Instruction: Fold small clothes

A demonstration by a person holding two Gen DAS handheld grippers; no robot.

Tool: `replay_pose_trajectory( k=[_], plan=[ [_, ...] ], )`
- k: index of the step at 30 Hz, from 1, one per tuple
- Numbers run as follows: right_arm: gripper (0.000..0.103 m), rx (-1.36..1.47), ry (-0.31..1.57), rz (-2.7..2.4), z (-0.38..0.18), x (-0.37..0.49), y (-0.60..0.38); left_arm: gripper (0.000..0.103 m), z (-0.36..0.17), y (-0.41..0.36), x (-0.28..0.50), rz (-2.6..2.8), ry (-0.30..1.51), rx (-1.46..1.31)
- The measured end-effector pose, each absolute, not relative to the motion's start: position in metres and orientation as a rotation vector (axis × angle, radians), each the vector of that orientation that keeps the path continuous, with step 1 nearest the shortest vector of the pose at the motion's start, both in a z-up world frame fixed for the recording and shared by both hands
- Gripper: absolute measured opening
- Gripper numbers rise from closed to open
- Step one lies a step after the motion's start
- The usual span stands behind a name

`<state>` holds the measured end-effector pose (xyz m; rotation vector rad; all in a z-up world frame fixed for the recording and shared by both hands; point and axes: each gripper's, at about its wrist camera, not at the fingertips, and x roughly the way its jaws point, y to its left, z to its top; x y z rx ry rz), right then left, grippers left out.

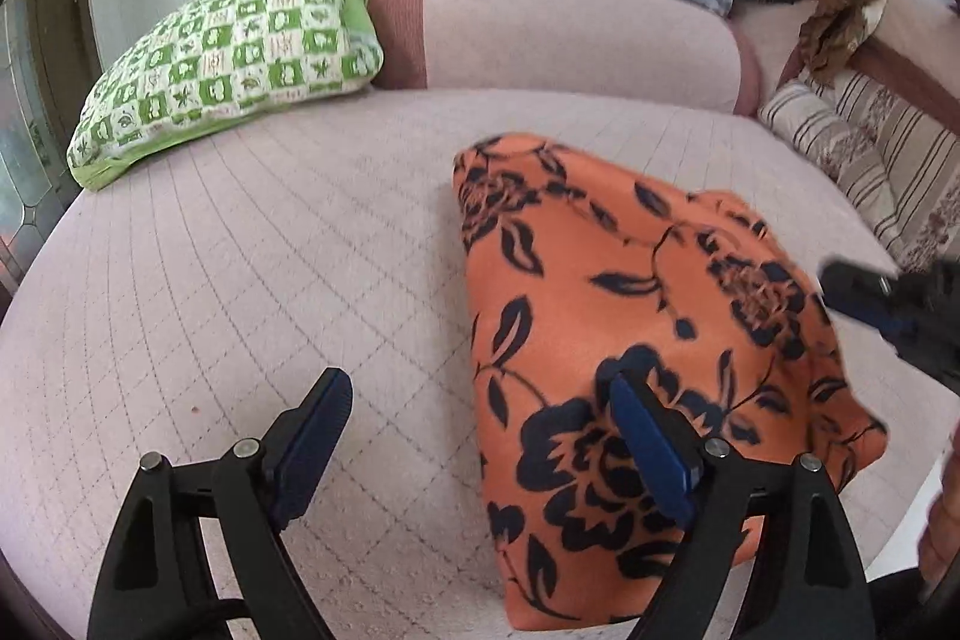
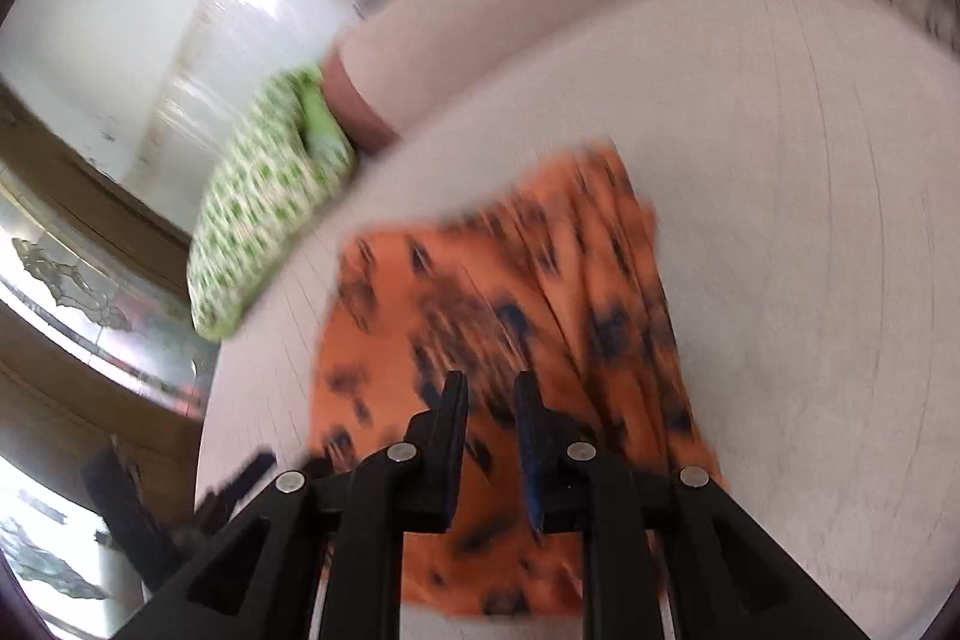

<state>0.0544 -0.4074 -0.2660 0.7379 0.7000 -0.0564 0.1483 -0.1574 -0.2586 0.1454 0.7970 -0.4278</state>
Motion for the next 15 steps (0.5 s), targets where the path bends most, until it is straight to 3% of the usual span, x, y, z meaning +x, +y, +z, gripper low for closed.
replay_pose_trajectory(
  k=[3, 5, 7, 15],
  plan=[
    [0.019, 0.790, 0.669, -0.053, -0.266, 0.070, -0.412, 0.088, -0.255, -0.160, 0.153, -0.392, 0.777, 0.158],
    [0.031, 0.846, 0.771, -0.102, -0.289, 0.082, -0.418, 0.088, -0.265, -0.163, 0.160, -0.378, 0.822, 0.189],
    [0.031, 0.904, 0.875, -0.108, -0.317, 0.097, -0.423, 0.088, -0.269, -0.162, 0.162, -0.375, 0.837, 0.172],
    [0.032, 0.775, 0.712, -0.057, -0.274, 0.073, -0.407, 0.088, -0.249, -0.153, 0.157, -0.344, 0.757, 0.130]
  ],
)
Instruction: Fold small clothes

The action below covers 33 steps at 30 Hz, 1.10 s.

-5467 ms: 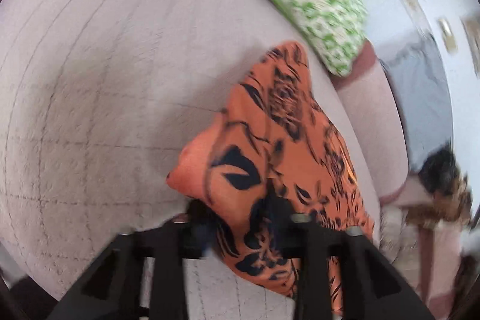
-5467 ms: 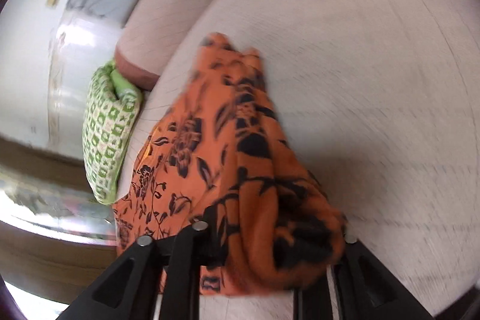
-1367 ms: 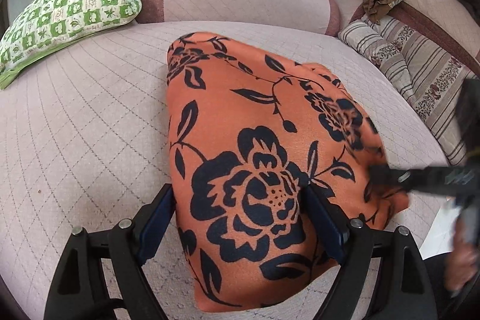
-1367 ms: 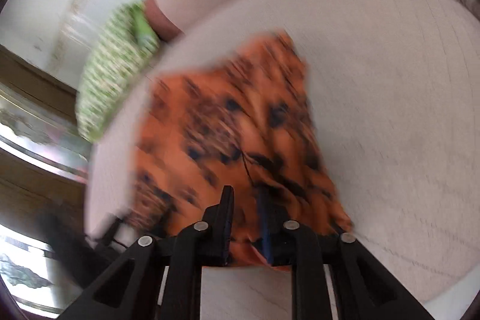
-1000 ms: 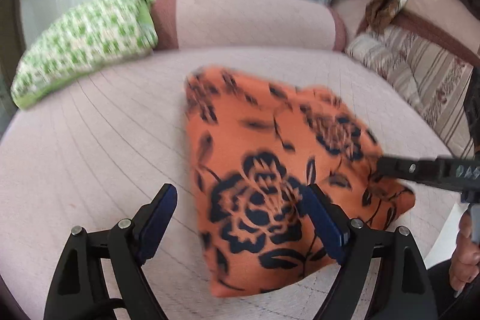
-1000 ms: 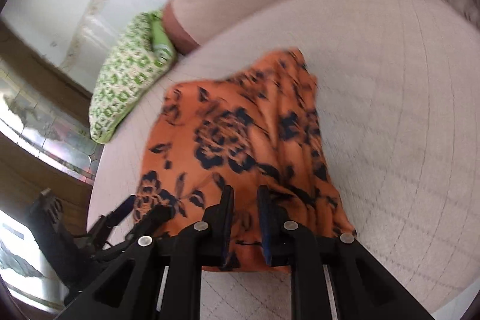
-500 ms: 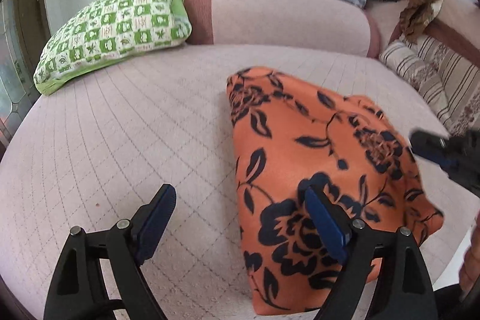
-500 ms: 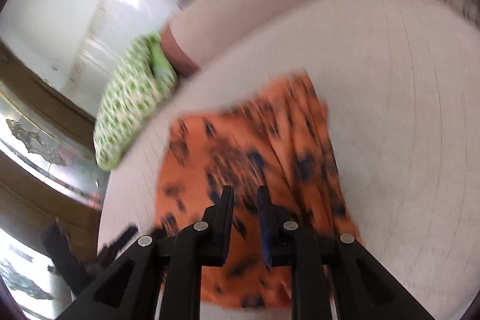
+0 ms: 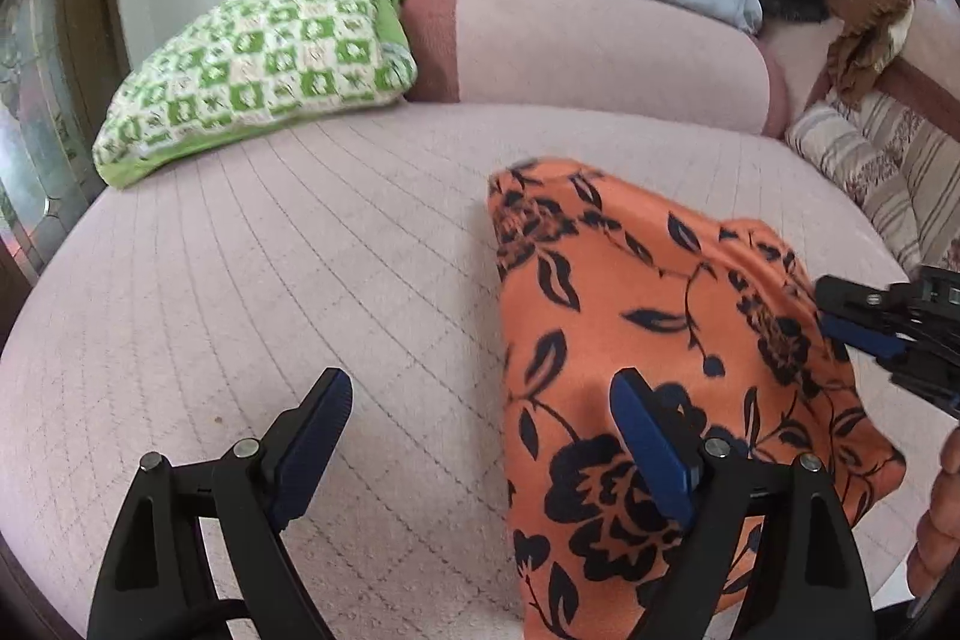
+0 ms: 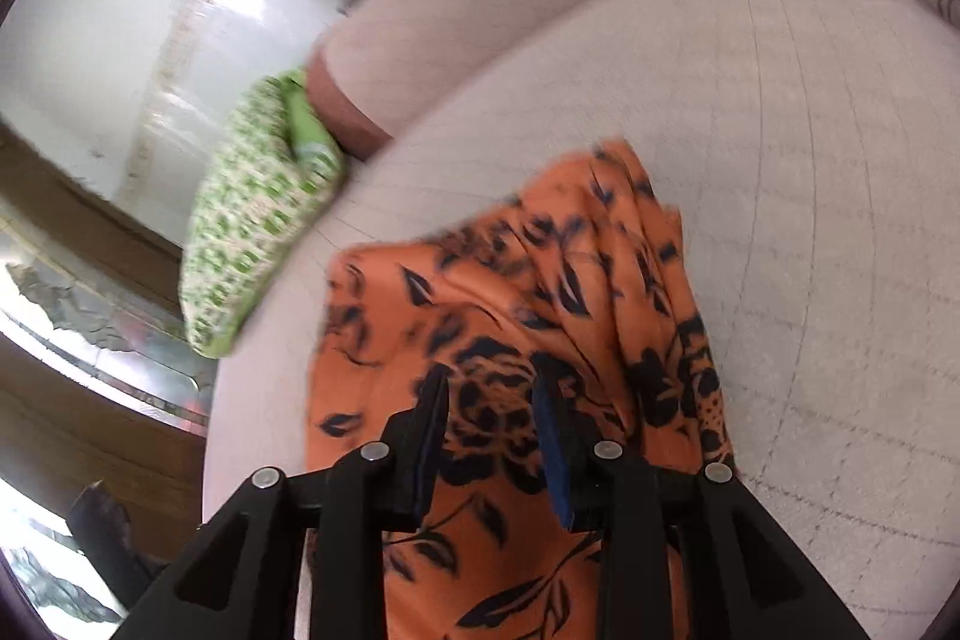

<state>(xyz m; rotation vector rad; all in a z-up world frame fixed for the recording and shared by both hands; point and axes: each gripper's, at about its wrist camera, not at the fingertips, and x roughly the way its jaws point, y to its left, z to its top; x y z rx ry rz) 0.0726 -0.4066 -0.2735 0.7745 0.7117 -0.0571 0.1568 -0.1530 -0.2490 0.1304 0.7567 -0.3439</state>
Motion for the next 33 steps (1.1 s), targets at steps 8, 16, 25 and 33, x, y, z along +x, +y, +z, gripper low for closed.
replay_pose_trajectory(
  k=[8, 16, 25, 33],
  plan=[
    [0.032, 0.688, 0.606, -0.045, -0.247, 0.057, -0.404, 0.088, -0.228, -0.124, 0.165, -0.251, 0.663, 0.079],
    [0.032, 0.672, 0.604, -0.034, -0.248, 0.053, -0.407, 0.088, -0.226, -0.105, 0.177, -0.199, 0.672, 0.023],
    [0.032, 0.675, 0.604, -0.042, -0.249, 0.053, -0.410, 0.088, -0.227, -0.106, 0.178, -0.199, 0.669, 0.027],
    [0.032, 0.683, 0.599, -0.044, -0.249, 0.052, -0.413, 0.088, -0.228, -0.110, 0.177, -0.205, 0.671, 0.040]
  ],
)
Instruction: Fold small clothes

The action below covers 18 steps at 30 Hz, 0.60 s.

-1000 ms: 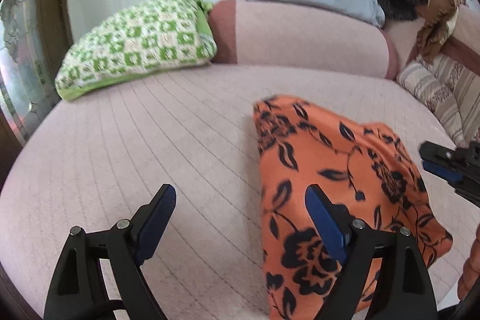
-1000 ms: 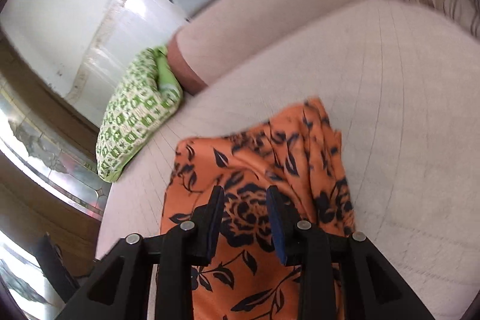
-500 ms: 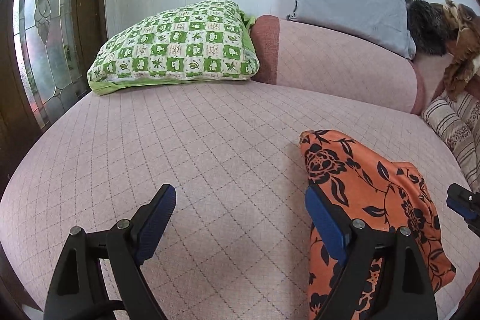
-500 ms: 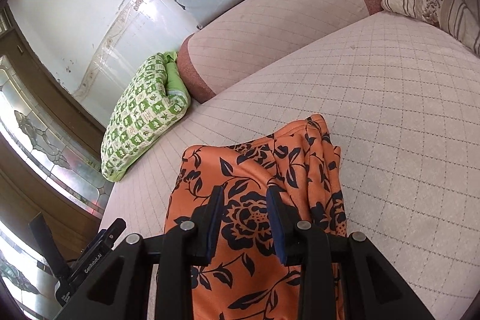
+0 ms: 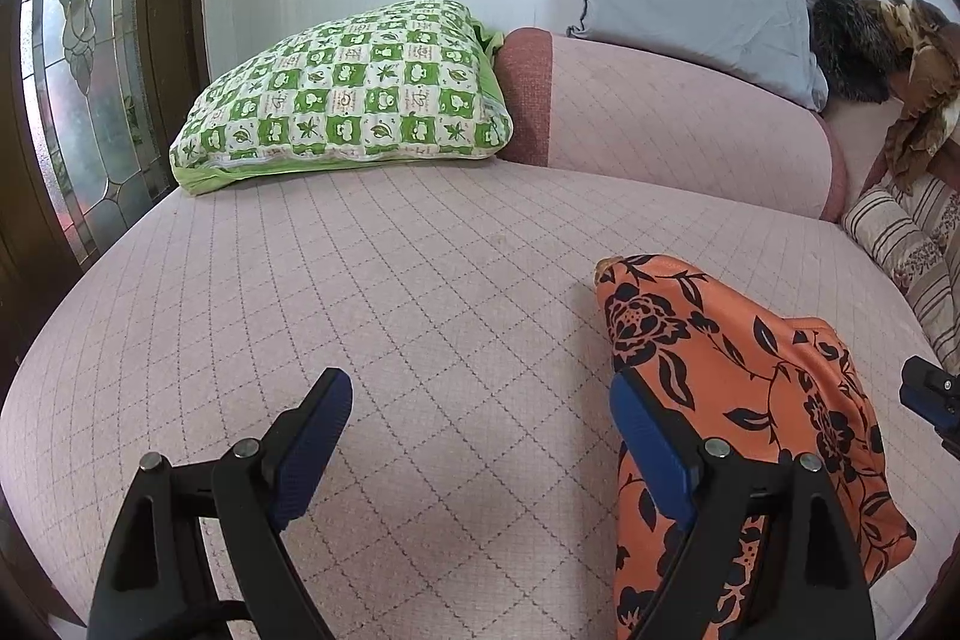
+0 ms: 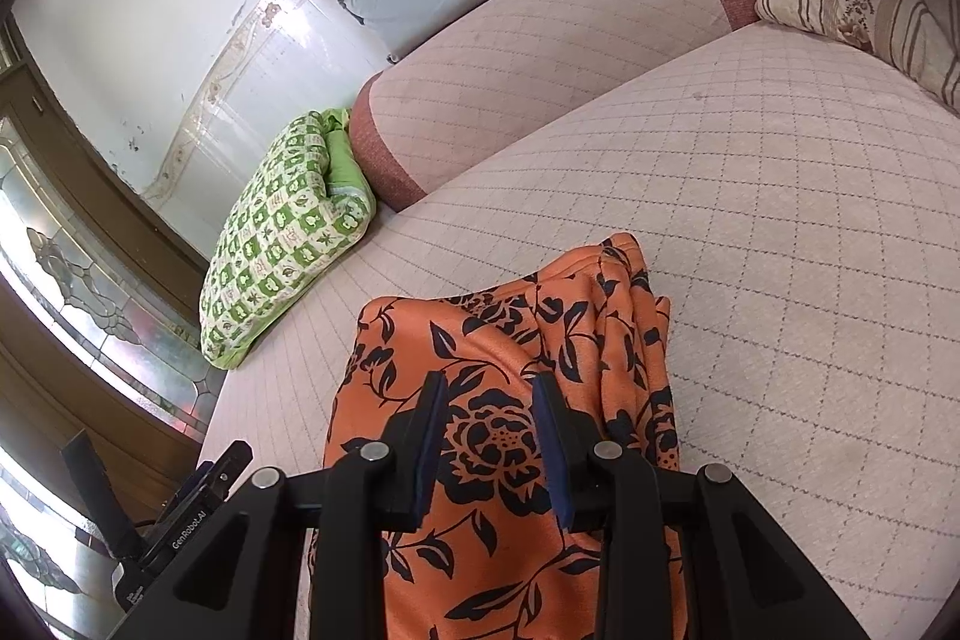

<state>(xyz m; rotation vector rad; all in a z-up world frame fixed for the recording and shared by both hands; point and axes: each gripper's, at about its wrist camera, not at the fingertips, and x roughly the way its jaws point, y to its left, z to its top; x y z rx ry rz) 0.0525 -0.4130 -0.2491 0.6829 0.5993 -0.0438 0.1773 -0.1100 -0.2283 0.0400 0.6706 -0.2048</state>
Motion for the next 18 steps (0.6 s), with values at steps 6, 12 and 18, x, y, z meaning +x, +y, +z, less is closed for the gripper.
replay_pose_trajectory(
  k=[6, 12, 18],
  plan=[
    [0.032, 0.685, 0.595, -0.053, -0.249, 0.050, -0.417, 0.088, -0.230, -0.114, 0.176, -0.212, 0.670, 0.056],
    [0.032, 0.692, 0.590, -0.066, -0.250, 0.047, -0.425, 0.088, -0.231, -0.119, 0.176, -0.223, 0.671, 0.070],
    [0.032, 0.696, 0.589, -0.073, -0.251, 0.044, -0.432, 0.088, -0.234, -0.125, 0.176, -0.232, 0.674, 0.084]
  ],
)
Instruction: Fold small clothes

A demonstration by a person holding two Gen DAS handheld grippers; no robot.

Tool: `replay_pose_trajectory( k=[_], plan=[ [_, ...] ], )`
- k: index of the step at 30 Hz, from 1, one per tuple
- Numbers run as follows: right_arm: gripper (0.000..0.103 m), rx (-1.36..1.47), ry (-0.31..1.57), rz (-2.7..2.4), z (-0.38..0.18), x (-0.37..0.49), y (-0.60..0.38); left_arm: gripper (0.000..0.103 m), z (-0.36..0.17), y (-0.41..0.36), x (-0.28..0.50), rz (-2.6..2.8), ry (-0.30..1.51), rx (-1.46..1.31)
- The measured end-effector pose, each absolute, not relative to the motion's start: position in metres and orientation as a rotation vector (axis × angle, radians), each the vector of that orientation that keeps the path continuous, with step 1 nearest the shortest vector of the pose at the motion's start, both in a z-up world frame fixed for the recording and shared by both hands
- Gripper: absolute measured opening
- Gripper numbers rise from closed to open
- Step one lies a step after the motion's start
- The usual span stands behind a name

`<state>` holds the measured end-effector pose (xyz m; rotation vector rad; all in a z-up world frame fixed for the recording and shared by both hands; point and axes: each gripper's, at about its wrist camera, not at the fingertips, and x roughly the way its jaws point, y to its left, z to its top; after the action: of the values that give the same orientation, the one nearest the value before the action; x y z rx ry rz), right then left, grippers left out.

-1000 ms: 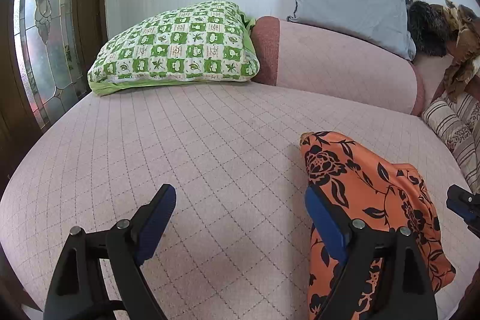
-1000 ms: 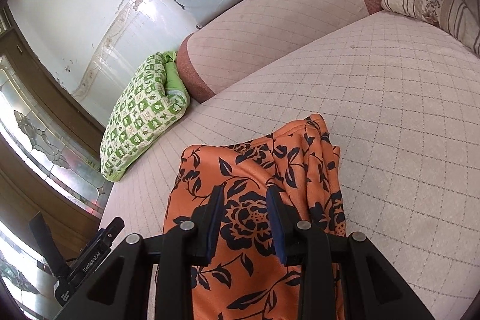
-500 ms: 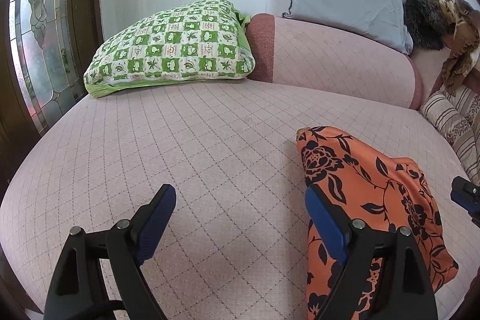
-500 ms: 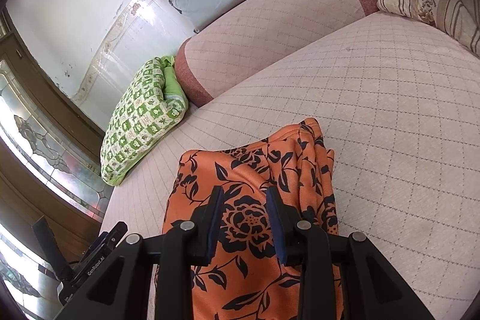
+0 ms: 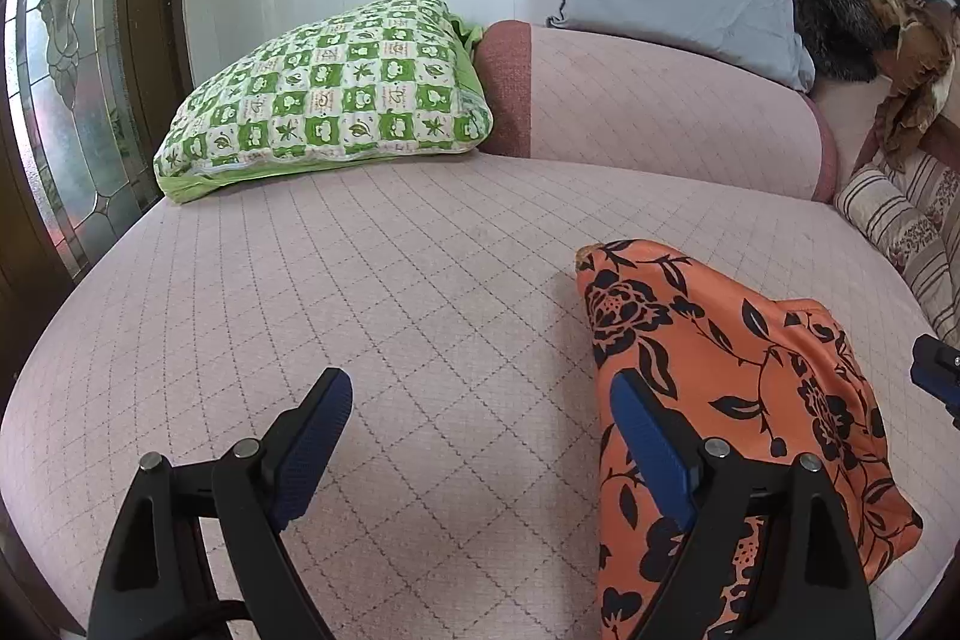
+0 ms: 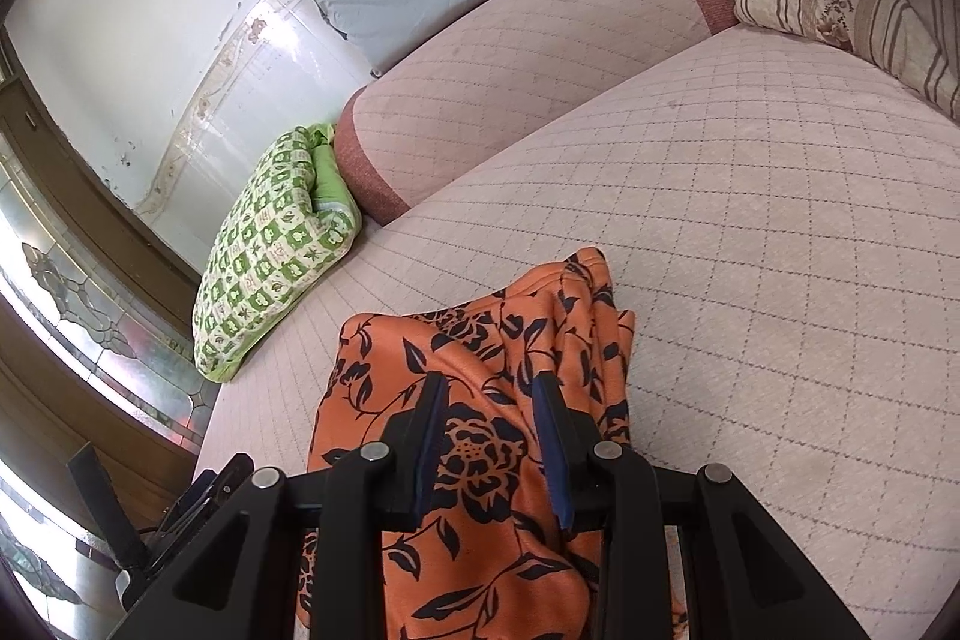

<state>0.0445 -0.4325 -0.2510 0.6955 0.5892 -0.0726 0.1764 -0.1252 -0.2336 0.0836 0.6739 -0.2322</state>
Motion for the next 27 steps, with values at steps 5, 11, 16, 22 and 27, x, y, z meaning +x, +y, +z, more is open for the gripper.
replay_pose_trajectory(
  k=[5, 11, 16, 22, 27],
  plan=[
    [0.032, 0.700, 0.589, -0.074, -0.252, 0.042, -0.439, 0.088, -0.235, -0.131, 0.176, -0.240, 0.673, 0.098],
    [0.032, 0.720, 0.593, -0.069, -0.254, 0.040, -0.448, 0.088, -0.237, -0.137, 0.176, -0.261, 0.679, 0.092],
    [0.034, 0.748, 0.599, -0.068, -0.257, 0.037, -0.454, 0.088, -0.235, -0.143, 0.174, -0.317, 0.672, 0.065],
    [0.073, 0.783, 0.578, -0.069, -0.258, 0.032, -0.459, 0.088, -0.240, -0.157, 0.172, -0.407, 0.704, 0.072],
    [0.073, 0.777, 0.598, -0.064, -0.260, 0.033, -0.459, 0.088, -0.240, -0.164, 0.165, -0.432, 0.693, 0.099]
  ],
)
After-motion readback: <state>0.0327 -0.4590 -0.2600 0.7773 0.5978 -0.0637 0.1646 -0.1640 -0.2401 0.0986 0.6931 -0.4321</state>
